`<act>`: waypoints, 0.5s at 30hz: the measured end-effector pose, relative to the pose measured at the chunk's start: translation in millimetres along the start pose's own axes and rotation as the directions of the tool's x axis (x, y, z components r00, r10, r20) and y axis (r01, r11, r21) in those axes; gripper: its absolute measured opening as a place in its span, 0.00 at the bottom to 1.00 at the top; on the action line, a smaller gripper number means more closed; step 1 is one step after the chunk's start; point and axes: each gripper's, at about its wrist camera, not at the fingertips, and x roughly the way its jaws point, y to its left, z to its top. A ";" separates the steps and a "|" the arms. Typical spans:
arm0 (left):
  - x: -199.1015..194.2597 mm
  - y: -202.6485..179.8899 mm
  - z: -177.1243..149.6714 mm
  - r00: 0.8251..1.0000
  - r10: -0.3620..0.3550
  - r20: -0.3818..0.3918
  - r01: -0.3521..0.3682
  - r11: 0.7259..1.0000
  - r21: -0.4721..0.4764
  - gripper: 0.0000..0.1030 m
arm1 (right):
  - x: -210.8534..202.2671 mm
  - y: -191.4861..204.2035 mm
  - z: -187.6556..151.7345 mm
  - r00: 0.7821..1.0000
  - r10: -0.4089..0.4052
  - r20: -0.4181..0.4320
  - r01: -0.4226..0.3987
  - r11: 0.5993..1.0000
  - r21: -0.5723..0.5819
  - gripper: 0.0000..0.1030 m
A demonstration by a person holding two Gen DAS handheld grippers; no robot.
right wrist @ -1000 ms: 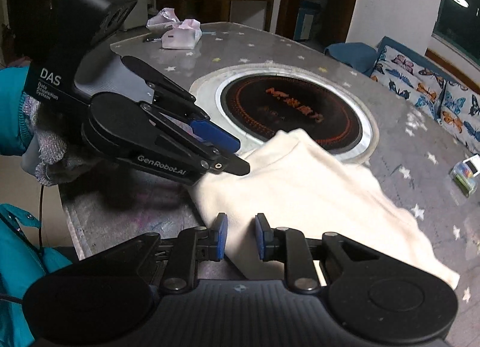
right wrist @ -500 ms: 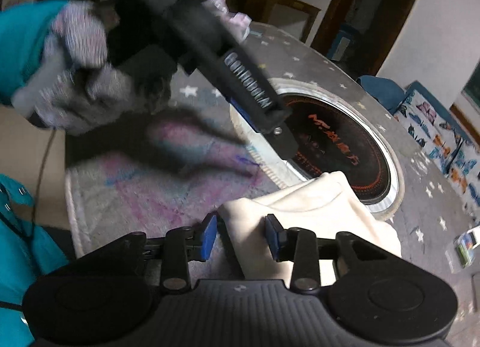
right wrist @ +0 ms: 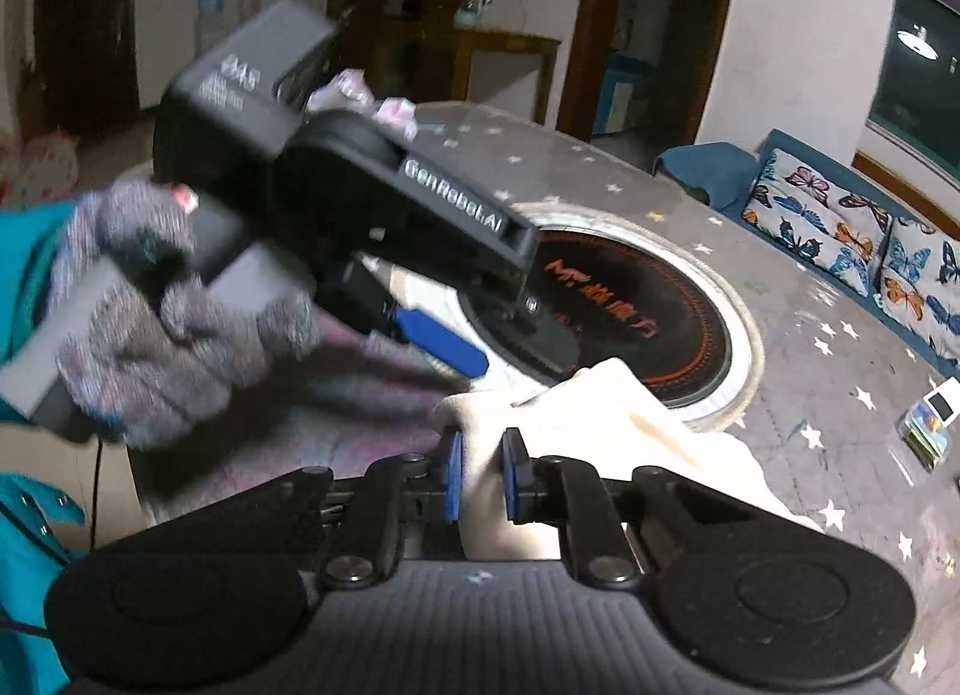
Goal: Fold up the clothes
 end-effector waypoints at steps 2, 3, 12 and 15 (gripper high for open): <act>3.7 -0.5 -1.5 1.000 -0.013 -0.008 0.013 0.999 -0.038 0.60 | -4.7 -4.2 -0.2 1.000 0.001 0.020 -0.001 1.000 0.018 0.12; 5.7 -0.8 -2.7 1.000 -0.020 -0.013 0.020 0.998 -0.058 0.60 | -7.0 -6.3 -0.3 1.000 0.001 0.030 -0.002 1.000 0.026 0.12; 25.7 1.4 -11.2 0.995 -0.084 -0.052 0.072 0.977 -0.200 0.59 | -13.2 -12.0 -3.0 0.998 0.013 0.065 -0.016 0.999 0.049 0.12; 28.2 6.4 -13.0 0.994 -0.100 -0.053 0.085 0.967 -0.240 0.57 | -11.8 -12.7 -4.4 0.997 0.017 0.072 -0.021 0.998 0.060 0.12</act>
